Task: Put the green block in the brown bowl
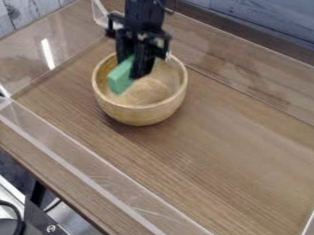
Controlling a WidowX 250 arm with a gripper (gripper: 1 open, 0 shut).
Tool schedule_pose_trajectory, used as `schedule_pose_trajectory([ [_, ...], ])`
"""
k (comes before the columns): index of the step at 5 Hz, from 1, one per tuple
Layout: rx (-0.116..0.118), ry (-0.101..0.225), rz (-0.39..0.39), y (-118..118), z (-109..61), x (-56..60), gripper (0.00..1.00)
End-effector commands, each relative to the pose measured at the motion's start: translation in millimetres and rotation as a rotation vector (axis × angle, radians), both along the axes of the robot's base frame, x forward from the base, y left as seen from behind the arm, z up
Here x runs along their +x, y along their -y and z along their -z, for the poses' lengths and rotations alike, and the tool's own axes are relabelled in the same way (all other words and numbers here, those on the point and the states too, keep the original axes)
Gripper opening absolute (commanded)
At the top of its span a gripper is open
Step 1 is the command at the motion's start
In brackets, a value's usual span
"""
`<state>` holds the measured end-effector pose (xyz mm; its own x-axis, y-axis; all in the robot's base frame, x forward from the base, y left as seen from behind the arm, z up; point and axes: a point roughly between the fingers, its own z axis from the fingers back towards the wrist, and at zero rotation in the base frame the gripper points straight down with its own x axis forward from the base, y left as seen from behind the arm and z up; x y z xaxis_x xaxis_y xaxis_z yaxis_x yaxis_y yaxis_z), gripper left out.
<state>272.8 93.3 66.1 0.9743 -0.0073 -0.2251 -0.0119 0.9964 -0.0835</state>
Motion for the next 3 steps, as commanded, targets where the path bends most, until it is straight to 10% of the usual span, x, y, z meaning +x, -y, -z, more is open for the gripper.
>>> schedule_pose_trajectory([
  [1,0.014,0.085,0.023,15,-46.6,13.8,0.00],
  [3,-0.017,0.092,0.120,56,-82.3,19.2,0.00],
])
